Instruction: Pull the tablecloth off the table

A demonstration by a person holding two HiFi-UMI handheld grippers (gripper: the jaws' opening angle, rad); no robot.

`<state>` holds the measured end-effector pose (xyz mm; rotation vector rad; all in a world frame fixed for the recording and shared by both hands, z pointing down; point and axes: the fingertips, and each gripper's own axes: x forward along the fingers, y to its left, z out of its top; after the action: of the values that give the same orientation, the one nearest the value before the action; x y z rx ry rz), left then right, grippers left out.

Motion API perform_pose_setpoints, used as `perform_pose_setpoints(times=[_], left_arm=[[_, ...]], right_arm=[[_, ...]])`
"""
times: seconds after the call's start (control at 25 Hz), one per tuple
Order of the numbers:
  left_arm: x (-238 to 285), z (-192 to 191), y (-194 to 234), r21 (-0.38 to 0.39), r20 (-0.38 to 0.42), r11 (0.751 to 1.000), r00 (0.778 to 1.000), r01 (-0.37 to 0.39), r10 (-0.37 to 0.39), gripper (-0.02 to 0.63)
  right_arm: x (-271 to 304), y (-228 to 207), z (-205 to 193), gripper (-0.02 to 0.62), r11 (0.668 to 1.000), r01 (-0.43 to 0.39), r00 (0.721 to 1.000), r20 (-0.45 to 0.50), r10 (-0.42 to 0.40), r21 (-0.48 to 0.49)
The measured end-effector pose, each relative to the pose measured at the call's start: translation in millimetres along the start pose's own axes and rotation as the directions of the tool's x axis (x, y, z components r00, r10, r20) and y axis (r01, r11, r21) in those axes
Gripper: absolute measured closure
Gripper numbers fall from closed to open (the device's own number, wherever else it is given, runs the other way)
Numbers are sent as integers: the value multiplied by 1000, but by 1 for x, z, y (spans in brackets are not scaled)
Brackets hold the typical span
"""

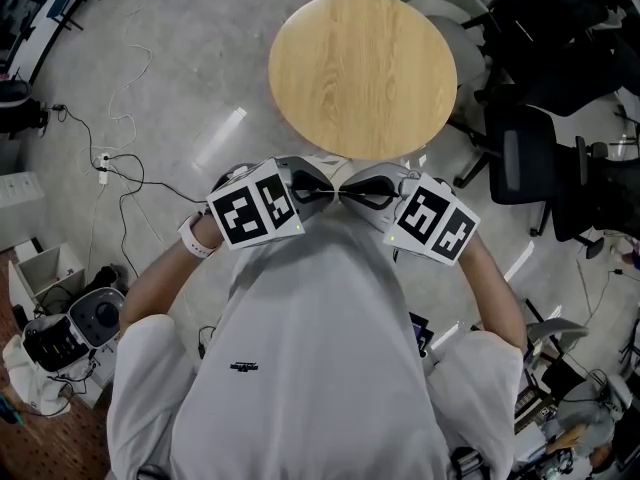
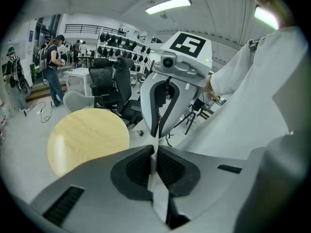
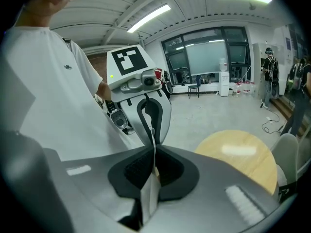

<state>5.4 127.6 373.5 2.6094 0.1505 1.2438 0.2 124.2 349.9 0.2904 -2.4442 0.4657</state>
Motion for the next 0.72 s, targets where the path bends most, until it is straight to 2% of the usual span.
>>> perform_pose_setpoints(times=[0.4,0.72], left_arm=[[2,7,0,39,-7,999,999,37,-37,596],[-3,4,2,60,-26,998,999,28,-27,596]], right_arm=[[-5,-4,0,578,1000,11,1000,-28,-11,1],[-3,-3,4,578,1000,27,1000,-10,-27,-10]])
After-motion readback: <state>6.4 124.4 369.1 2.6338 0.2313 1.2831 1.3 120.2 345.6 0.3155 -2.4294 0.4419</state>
